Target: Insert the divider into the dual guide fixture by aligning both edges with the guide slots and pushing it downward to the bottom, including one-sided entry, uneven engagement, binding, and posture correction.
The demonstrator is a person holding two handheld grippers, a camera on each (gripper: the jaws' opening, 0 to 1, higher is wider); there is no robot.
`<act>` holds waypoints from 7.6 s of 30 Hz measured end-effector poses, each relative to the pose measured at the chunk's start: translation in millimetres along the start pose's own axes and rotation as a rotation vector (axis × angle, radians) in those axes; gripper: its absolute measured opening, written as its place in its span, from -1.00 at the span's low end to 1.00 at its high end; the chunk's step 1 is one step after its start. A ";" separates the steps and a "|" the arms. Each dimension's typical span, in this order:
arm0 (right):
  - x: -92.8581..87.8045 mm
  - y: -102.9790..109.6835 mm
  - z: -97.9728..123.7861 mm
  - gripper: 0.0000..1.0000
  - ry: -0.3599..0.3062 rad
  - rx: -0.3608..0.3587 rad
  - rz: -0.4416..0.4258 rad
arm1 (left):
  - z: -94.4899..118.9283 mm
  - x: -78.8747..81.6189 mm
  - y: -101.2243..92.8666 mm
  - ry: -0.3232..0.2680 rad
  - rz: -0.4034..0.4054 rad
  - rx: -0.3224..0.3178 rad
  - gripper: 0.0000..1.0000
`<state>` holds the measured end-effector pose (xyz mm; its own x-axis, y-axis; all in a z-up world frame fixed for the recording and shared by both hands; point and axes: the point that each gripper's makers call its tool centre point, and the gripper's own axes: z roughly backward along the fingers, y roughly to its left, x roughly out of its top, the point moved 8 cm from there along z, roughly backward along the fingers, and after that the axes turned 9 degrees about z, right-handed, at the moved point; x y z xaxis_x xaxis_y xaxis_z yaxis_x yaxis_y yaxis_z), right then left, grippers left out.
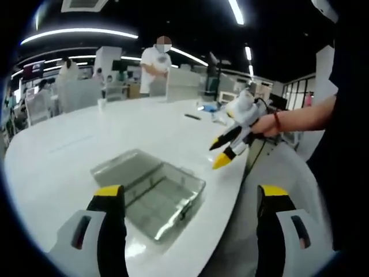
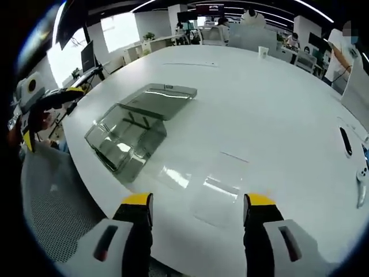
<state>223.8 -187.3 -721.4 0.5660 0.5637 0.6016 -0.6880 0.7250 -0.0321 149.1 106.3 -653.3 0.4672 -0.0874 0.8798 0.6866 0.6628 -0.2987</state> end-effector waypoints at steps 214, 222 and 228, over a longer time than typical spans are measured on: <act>91.5 109.8 34.4 -0.44 -0.379 0.138 0.203 | -11.3 16.0 -3.5 -0.307 0.482 0.026 0.06; 95.5 116.9 34.0 -0.44 -0.383 0.159 0.220 | -11.8 17.5 -1.6 -0.325 0.522 0.039 -0.17; 96.0 121.2 33.3 -0.44 -0.381 0.178 0.246 | -12.7 23.6 0.7 -0.359 0.560 0.026 -0.26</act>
<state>179.6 -58.5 -641.0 0.1928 0.5008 0.8438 -0.8663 0.4908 -0.0933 167.7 95.3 -637.5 0.5320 0.5250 0.6643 0.3788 0.5541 -0.7413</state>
